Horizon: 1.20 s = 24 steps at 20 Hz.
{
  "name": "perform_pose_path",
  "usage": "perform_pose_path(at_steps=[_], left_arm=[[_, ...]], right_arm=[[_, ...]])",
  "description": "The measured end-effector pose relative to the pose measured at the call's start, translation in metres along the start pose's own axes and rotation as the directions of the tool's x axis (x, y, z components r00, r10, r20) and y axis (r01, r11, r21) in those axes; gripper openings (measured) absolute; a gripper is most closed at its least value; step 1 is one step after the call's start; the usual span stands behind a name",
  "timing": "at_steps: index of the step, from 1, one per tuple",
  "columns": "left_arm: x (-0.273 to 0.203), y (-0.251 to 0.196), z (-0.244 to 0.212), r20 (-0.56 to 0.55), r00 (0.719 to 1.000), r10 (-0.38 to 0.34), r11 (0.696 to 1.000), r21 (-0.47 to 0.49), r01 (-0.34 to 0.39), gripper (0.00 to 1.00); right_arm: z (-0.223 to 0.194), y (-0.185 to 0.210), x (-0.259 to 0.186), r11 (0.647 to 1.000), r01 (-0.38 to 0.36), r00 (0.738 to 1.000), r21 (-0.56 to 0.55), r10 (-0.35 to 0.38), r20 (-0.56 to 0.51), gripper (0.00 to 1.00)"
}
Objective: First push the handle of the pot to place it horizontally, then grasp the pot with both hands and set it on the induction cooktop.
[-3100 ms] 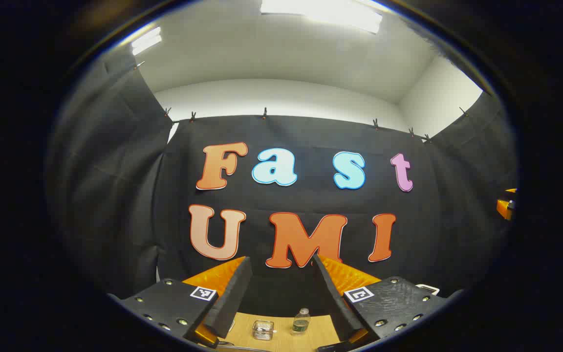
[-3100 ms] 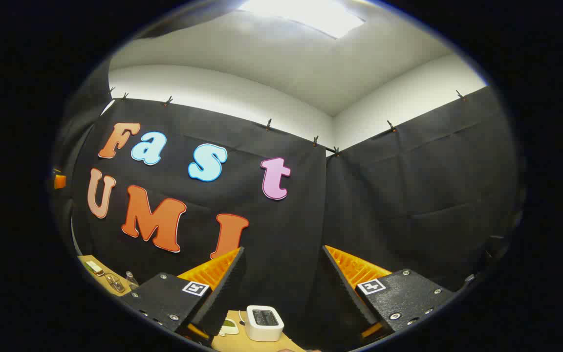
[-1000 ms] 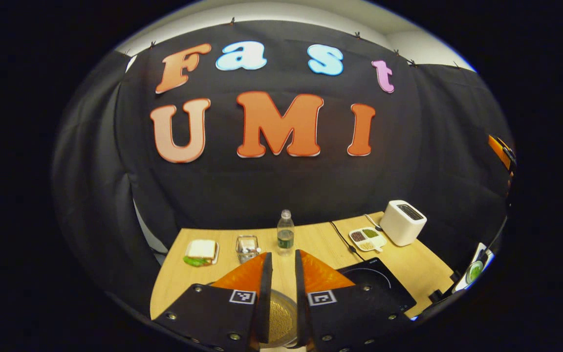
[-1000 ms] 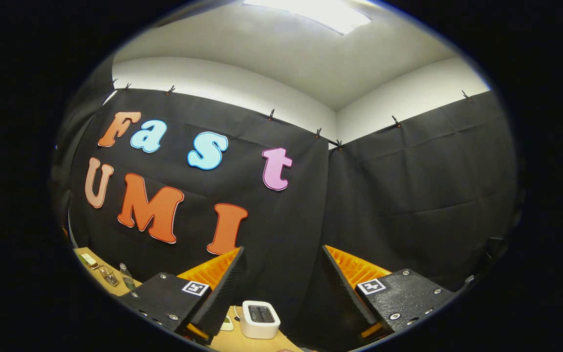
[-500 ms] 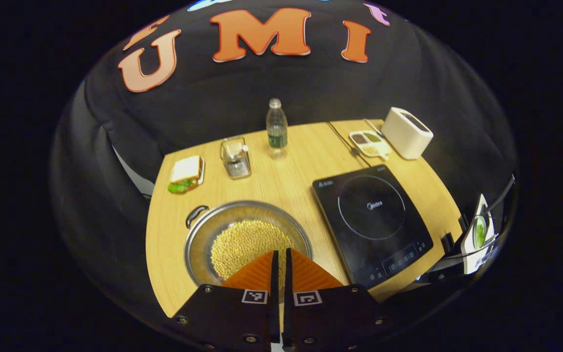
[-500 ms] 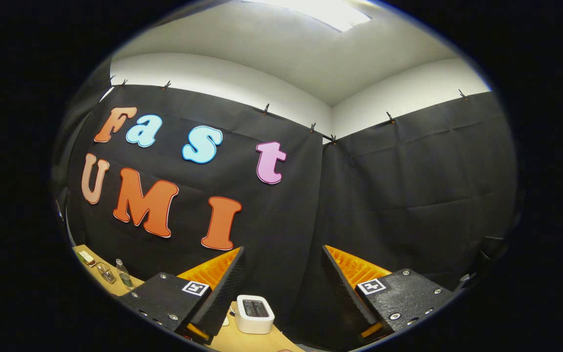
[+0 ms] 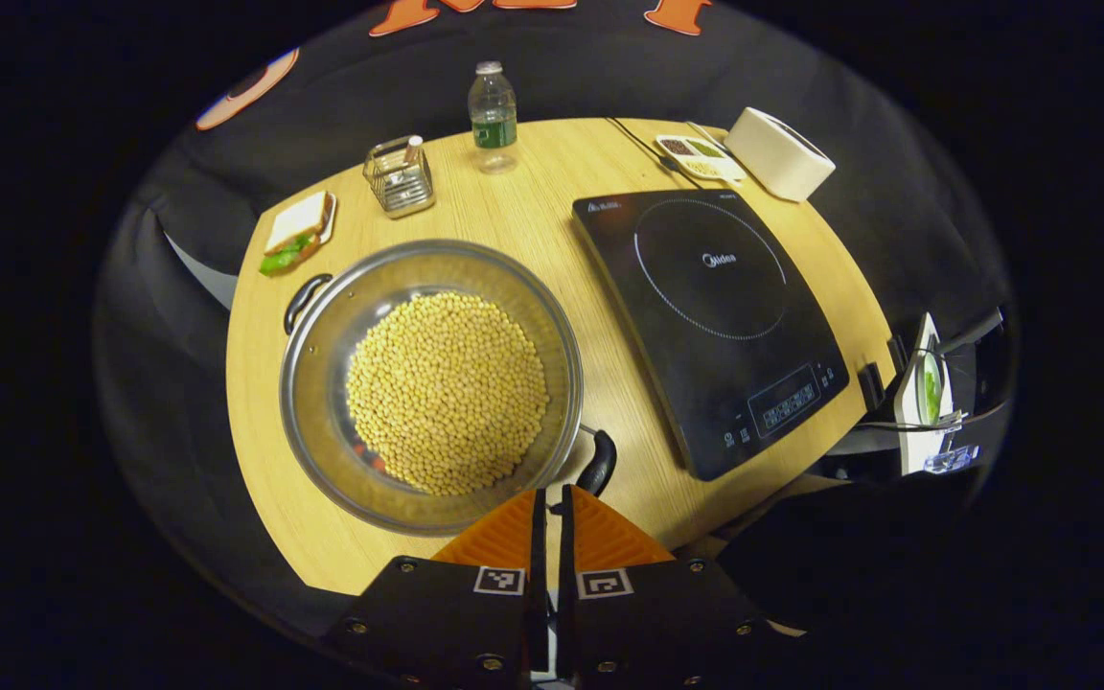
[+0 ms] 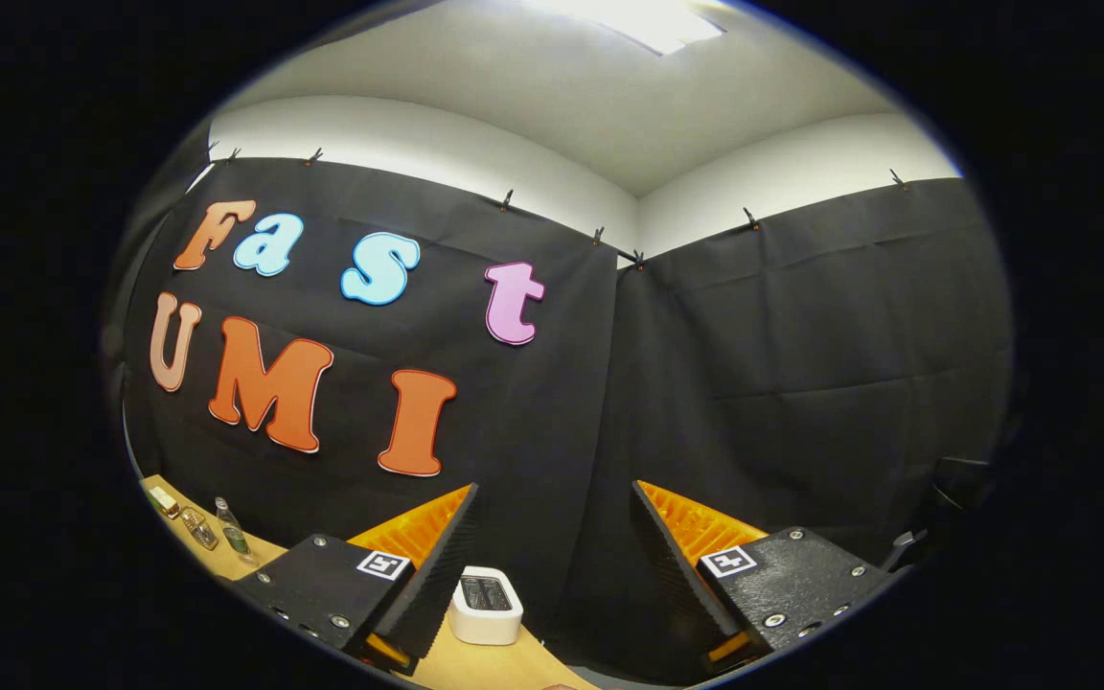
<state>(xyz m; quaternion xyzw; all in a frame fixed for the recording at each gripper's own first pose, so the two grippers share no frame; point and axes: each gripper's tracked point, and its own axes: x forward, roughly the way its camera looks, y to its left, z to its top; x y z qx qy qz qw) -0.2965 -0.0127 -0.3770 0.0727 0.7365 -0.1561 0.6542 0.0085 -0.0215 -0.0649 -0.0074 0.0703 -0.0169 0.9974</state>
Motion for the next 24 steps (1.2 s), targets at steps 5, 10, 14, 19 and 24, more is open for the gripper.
perform_pose_path(at_steps=[5,10,14,19,24], left_arm=[[0.015,0.001,-0.036,-0.125,0.992,-0.022,0.999,0.046,0.027,0.05],[0.040,-0.004,-0.055,-0.209,0.977,-0.051,0.998,0.021,0.057,0.05],[0.061,0.001,-0.061,-0.257,0.965,-0.053,0.999,-0.006,0.053,0.05],[0.080,-0.006,-0.056,-0.279,0.958,-0.073,0.997,0.001,0.077,0.03],[0.090,-0.018,-0.045,-0.248,0.967,-0.064,0.998,0.011,0.069,0.02]], right_arm=[[-0.006,0.006,-0.001,1.000,-0.010,1.000,-0.010,0.010,-0.018,0.95],[-0.014,-0.002,-0.004,1.000,0.009,0.998,0.012,-0.009,-0.056,0.95],[-0.010,-0.013,-0.010,0.999,0.044,0.997,0.000,-0.044,-0.058,0.95],[-0.012,-0.019,-0.019,0.998,0.064,0.996,-0.007,-0.065,-0.066,0.95],[-0.020,-0.022,-0.029,0.997,0.077,0.992,-0.010,-0.078,-0.096,0.95]])
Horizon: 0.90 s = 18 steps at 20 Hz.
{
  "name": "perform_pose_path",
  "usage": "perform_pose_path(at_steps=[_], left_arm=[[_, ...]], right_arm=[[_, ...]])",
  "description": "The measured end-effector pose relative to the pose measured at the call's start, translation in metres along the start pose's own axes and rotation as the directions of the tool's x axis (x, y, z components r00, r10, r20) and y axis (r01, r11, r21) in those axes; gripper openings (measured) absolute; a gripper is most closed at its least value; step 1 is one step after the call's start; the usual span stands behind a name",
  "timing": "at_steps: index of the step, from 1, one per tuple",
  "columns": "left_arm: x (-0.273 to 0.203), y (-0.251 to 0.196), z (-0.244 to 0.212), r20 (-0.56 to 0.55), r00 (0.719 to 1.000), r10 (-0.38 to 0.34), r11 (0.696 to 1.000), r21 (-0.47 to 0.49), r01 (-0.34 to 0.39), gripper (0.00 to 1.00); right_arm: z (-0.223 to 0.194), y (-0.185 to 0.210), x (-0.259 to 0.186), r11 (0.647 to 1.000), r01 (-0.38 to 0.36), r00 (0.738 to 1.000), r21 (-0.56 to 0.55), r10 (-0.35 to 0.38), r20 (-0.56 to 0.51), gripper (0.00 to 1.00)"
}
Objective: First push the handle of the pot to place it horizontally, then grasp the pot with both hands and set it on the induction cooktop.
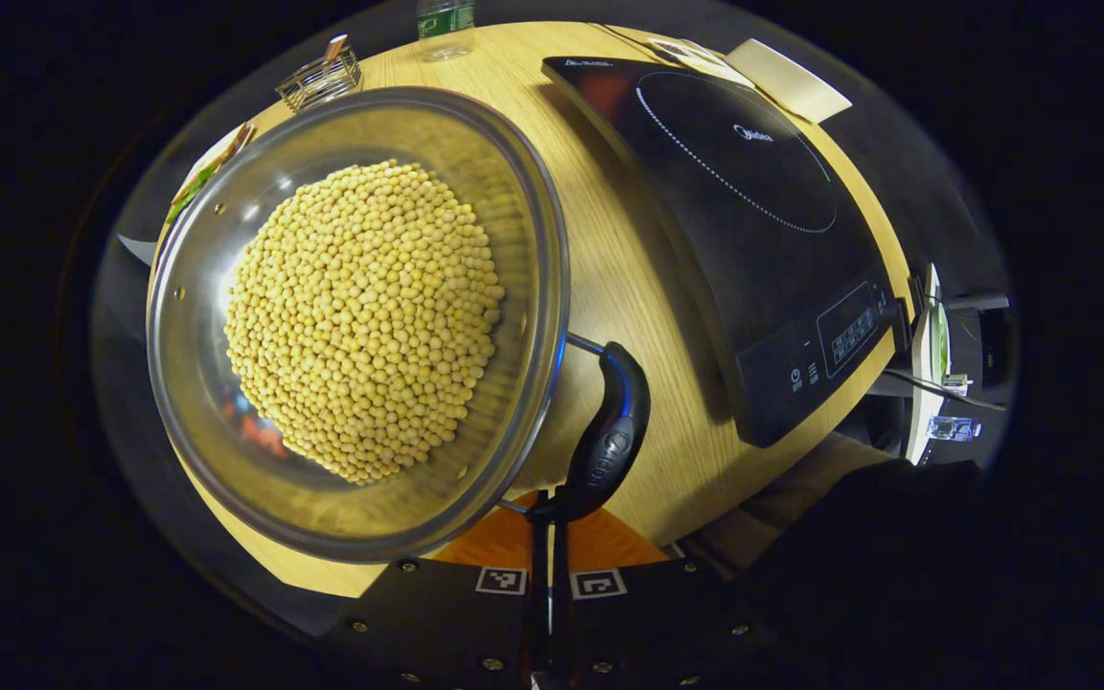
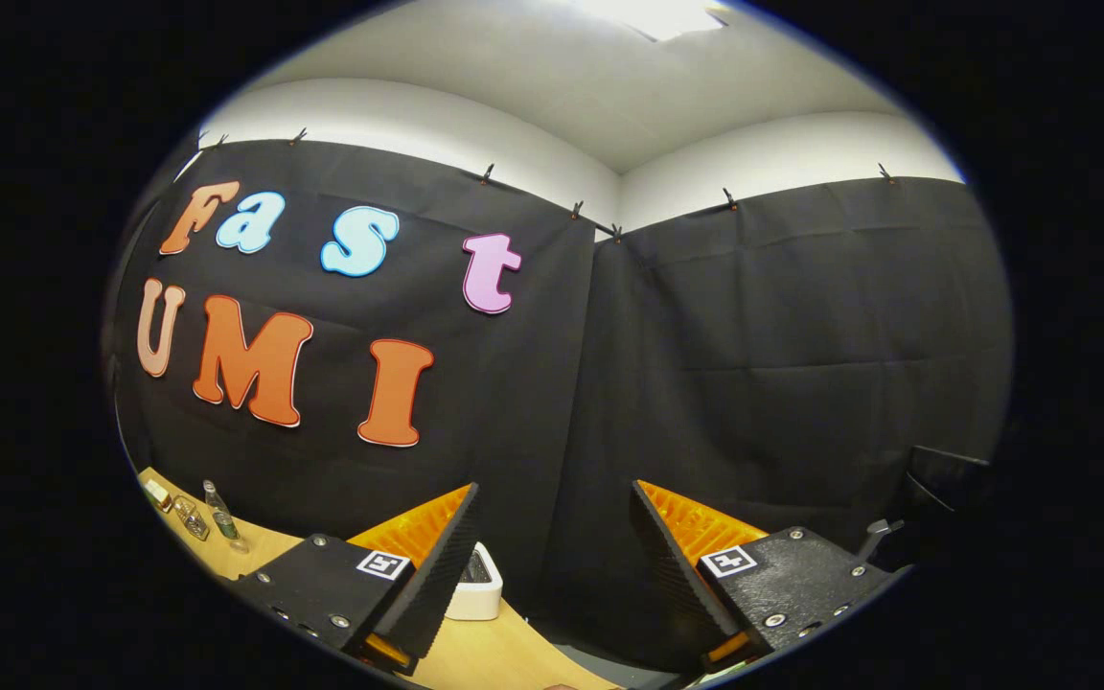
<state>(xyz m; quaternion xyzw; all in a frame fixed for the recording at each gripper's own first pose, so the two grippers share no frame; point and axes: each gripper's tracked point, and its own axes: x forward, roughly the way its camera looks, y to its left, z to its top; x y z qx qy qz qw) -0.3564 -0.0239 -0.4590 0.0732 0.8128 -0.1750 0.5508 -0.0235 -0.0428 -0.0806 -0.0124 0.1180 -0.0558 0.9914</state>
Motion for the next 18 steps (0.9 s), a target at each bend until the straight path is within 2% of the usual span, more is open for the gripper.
perform_pose_path(at_steps=[6,10,11,12,18], left_arm=[[0.010,-0.018,0.009,0.020,1.000,0.018,0.999,0.038,-0.019,0.04],[0.008,-0.030,0.025,0.033,0.999,0.001,0.999,0.047,-0.002,0.04],[0.008,-0.033,0.030,0.039,0.999,0.001,0.999,0.047,-0.003,0.01],[0.008,-0.034,0.035,0.046,0.999,0.004,0.999,0.048,-0.006,0.04],[0.014,-0.034,0.053,0.083,0.996,0.034,0.997,0.063,-0.039,0.04]], right_arm=[[-0.013,-0.004,-0.008,1.000,0.017,0.999,-0.015,-0.017,-0.034,0.95],[-0.019,-0.008,-0.015,0.999,0.029,0.998,-0.023,-0.031,-0.056,0.95],[-0.019,-0.008,-0.014,0.999,0.032,0.998,-0.024,-0.034,-0.058,0.95],[-0.018,-0.008,-0.014,0.999,0.033,0.998,-0.023,-0.034,-0.059,0.95],[-0.020,0.003,-0.016,0.999,0.016,0.998,-0.031,-0.018,-0.067,0.95]])
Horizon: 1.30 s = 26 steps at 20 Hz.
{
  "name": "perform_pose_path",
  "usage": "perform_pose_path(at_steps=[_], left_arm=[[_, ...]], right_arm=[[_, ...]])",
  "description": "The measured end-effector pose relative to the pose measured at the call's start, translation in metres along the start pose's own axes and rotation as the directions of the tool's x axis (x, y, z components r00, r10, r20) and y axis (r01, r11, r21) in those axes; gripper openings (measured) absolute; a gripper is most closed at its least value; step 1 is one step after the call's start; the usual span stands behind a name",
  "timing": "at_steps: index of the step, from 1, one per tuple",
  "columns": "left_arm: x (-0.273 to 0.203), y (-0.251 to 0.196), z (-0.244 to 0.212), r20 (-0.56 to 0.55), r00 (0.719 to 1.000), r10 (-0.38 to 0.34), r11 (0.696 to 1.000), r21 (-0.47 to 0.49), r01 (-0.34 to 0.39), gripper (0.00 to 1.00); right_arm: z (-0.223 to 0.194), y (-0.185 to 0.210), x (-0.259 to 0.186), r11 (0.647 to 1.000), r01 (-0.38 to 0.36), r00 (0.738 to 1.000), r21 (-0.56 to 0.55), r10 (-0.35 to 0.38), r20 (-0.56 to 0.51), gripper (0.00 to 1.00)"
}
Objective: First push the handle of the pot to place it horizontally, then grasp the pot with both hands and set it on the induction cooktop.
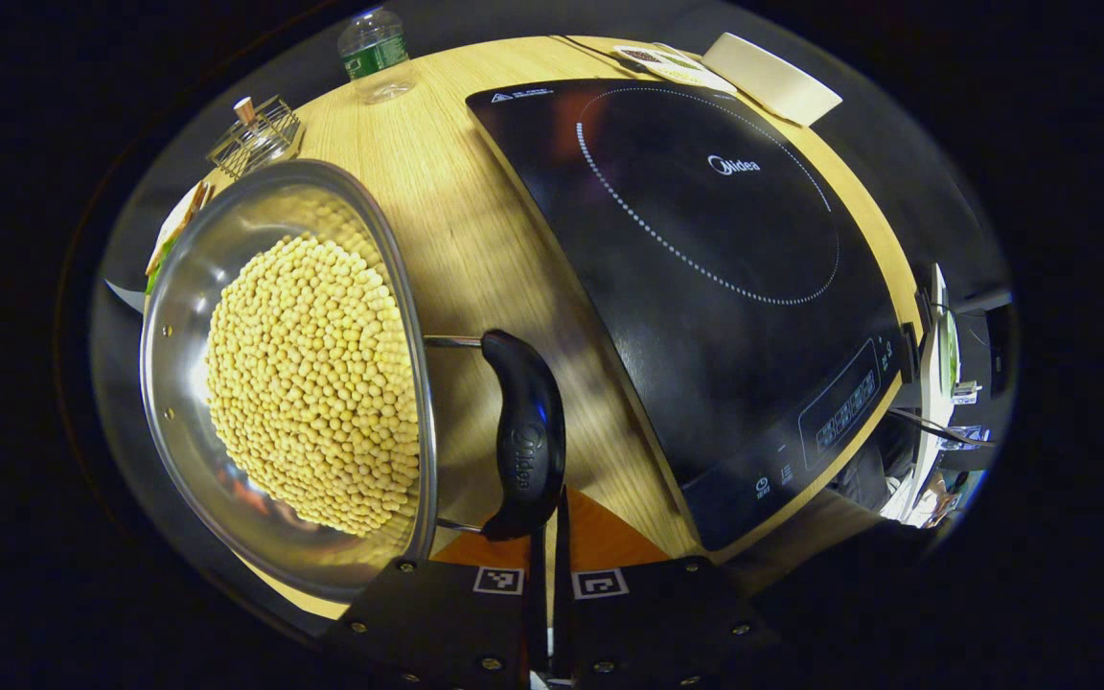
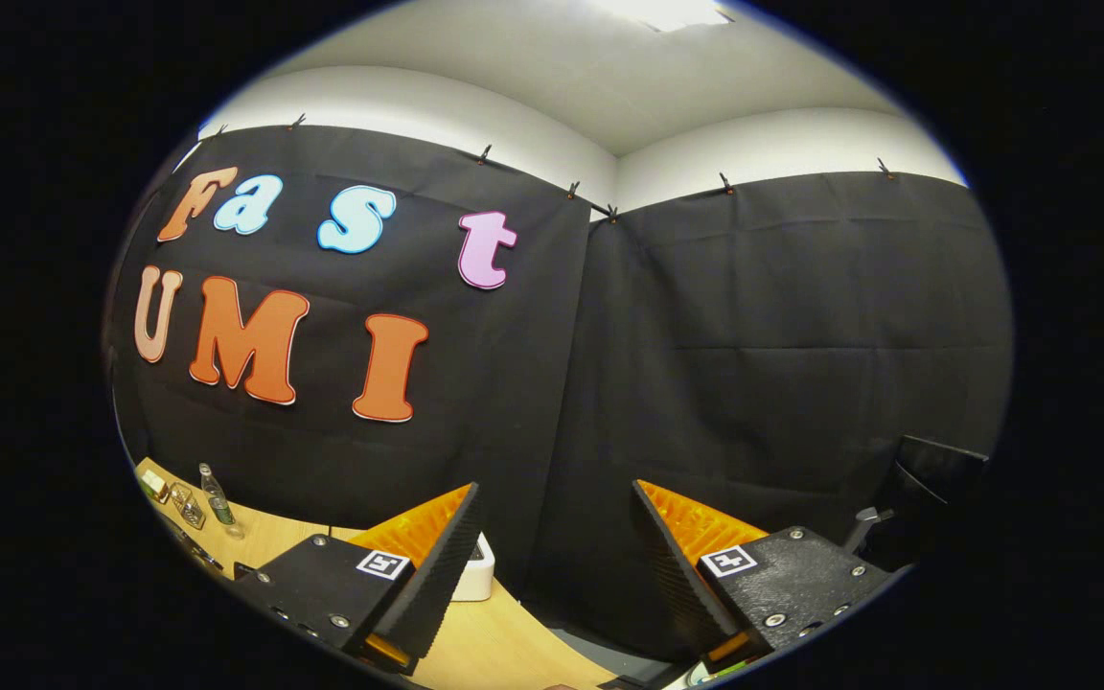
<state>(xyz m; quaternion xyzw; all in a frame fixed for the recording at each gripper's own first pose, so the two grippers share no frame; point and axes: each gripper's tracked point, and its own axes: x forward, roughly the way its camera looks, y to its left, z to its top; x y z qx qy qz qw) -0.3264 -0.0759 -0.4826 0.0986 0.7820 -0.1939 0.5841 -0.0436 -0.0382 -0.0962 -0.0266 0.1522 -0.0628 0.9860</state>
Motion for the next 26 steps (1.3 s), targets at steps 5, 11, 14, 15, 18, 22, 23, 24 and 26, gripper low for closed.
perform_pose_path(at_steps=[5,11,14,15,18,22,23,24,26], left_arm=[[0.003,-0.001,0.011,0.028,1.000,-0.006,1.000,-0.006,0.006,0.02],[0.005,-0.010,0.026,0.080,0.995,-0.066,0.993,-0.092,0.074,0.02],[0.001,-0.010,0.036,0.115,0.989,-0.088,0.986,-0.131,0.103,0.01],[0.000,-0.009,0.039,0.125,0.988,-0.093,0.985,-0.135,0.110,0.01],[-0.005,-0.008,0.046,0.146,0.985,-0.089,0.982,-0.153,0.111,0.01],[-0.004,-0.005,0.058,0.170,0.982,-0.076,0.978,-0.181,0.107,0.01],[-0.003,-0.006,0.060,0.177,0.981,-0.082,0.976,-0.186,0.115,0.01],[-0.003,-0.006,0.062,0.183,0.979,-0.087,0.974,-0.190,0.122,0.01],[-0.001,-0.007,0.069,0.200,0.975,-0.092,0.971,-0.199,0.132,0.01]], right_arm=[[-0.005,0.015,0.001,1.000,-0.025,1.000,-0.016,0.024,-0.018,0.95],[-0.012,0.038,0.002,0.997,-0.073,0.997,-0.021,0.072,-0.041,0.95],[-0.014,0.049,0.002,0.995,-0.099,0.994,-0.026,0.097,-0.051,0.95],[-0.016,0.051,-0.001,0.994,-0.108,0.993,-0.024,0.107,-0.057,0.95],[-0.021,0.052,-0.003,0.993,-0.115,0.991,-0.032,0.113,-0.070,0.95],[-0.024,0.049,-0.007,0.993,-0.113,0.990,-0.039,0.109,-0.084,0.95],[-0.025,0.048,-0.008,0.993,-0.110,0.991,-0.040,0.106,-0.086,0.95],[-0.026,0.047,-0.010,0.993,-0.111,0.990,-0.039,0.107,-0.090,0.95],[-0.027,0.046,-0.013,0.993,-0.113,0.989,-0.041,0.109,-0.098,0.95]])
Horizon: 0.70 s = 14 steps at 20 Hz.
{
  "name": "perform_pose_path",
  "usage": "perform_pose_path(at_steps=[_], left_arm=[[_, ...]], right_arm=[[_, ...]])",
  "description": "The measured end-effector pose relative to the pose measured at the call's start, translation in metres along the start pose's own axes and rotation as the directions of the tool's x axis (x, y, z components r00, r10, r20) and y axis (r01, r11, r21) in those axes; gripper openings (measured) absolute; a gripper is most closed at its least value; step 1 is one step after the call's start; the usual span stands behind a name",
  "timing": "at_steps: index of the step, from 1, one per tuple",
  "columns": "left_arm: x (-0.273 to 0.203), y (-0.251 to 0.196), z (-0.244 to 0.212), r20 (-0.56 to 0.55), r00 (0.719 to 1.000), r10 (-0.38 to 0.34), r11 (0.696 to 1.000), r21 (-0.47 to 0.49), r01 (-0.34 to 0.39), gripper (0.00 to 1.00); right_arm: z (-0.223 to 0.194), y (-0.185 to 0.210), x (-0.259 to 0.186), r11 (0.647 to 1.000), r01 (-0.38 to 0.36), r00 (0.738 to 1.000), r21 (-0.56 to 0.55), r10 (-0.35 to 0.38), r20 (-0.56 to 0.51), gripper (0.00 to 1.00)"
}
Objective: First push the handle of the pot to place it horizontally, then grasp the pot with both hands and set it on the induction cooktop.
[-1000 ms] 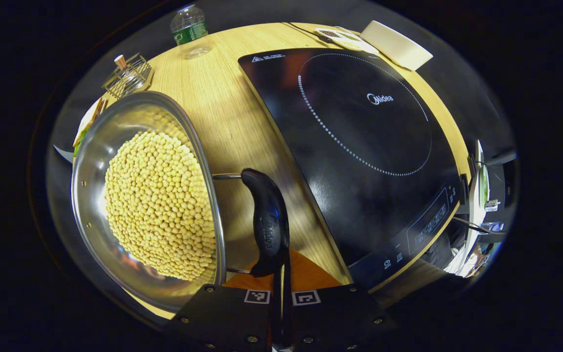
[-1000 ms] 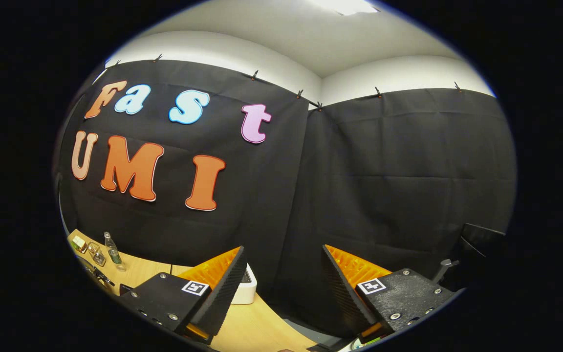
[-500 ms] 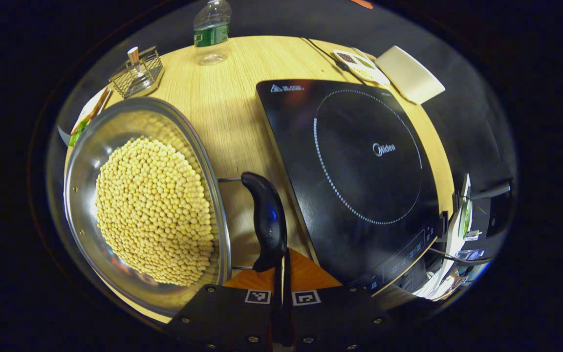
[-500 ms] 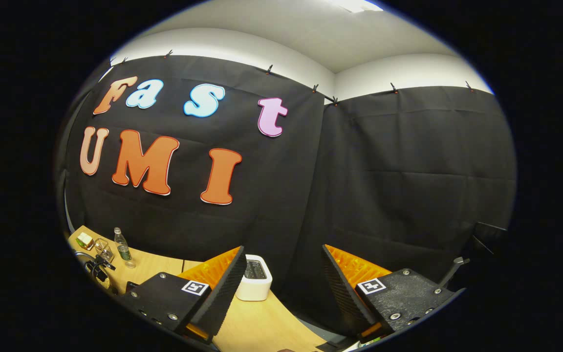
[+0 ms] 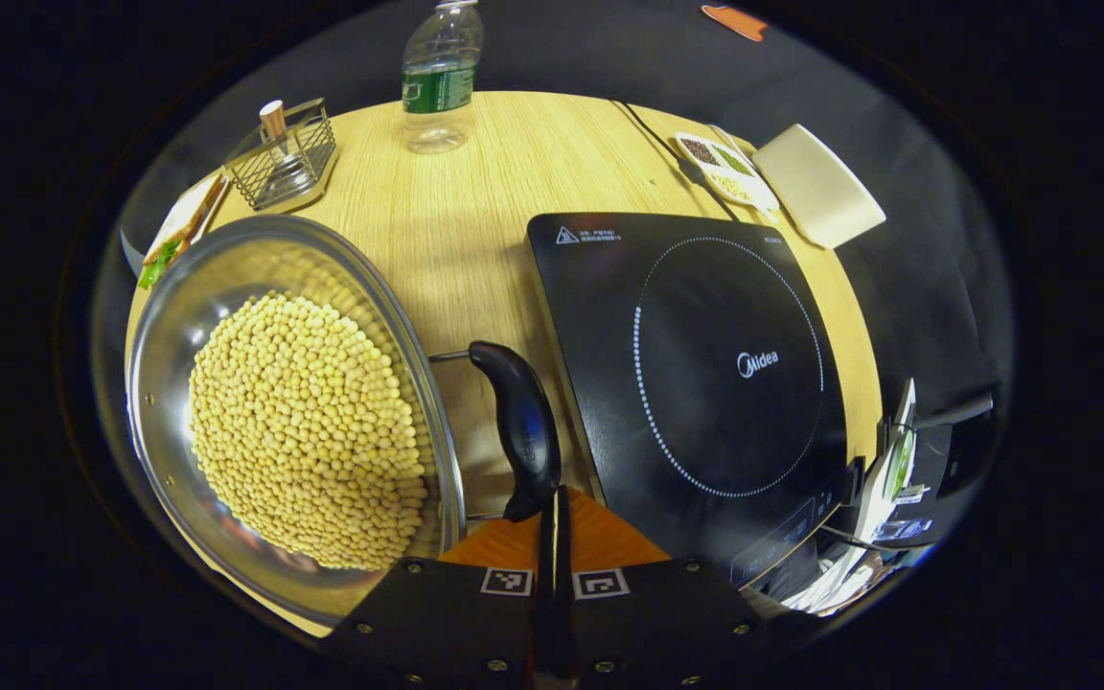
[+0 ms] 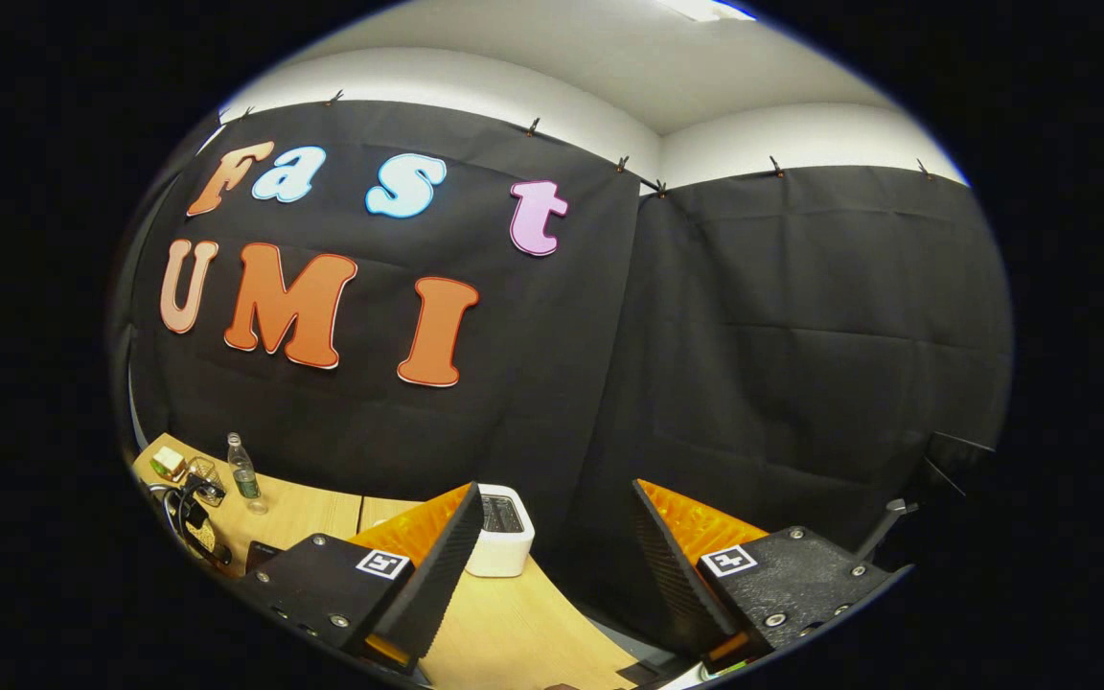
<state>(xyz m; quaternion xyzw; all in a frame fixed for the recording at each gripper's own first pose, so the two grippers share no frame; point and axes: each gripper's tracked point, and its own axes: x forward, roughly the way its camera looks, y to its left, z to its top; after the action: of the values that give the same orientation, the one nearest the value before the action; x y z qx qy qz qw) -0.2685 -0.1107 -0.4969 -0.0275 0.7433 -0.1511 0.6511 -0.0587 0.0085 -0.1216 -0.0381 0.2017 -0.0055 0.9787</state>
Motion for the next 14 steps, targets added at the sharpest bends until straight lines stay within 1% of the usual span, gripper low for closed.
perform_pose_path(at_steps=[2,5,8,11,14], left_arm=[[0.003,-0.001,0.004,0.016,1.000,-0.009,1.000,-0.010,0.010,0.01],[0.007,-0.001,0.010,0.032,0.999,-0.019,1.000,0.009,0.019,0.01],[0.006,-0.002,0.009,0.027,0.999,-0.026,1.000,-0.003,0.026,0.01],[-0.001,-0.002,0.002,0.040,0.998,-0.046,0.998,-0.038,0.047,0.01],[-0.020,0.002,-0.001,0.092,0.993,-0.069,0.994,-0.078,0.076,0.01]], right_arm=[[-0.001,-0.001,-0.001,1.000,0.000,1.000,0.000,0.000,-0.003,0.95],[-0.003,0.006,-0.002,1.000,-0.018,1.000,0.007,0.018,-0.012,0.95],[-0.002,0.015,-0.003,0.999,-0.038,0.999,-0.001,0.038,-0.014,0.95],[-0.009,0.033,-0.001,0.997,-0.077,0.997,-0.003,0.076,-0.031,0.95],[-0.016,0.064,0.002,0.991,-0.135,0.989,0.009,0.135,-0.059,0.95]])
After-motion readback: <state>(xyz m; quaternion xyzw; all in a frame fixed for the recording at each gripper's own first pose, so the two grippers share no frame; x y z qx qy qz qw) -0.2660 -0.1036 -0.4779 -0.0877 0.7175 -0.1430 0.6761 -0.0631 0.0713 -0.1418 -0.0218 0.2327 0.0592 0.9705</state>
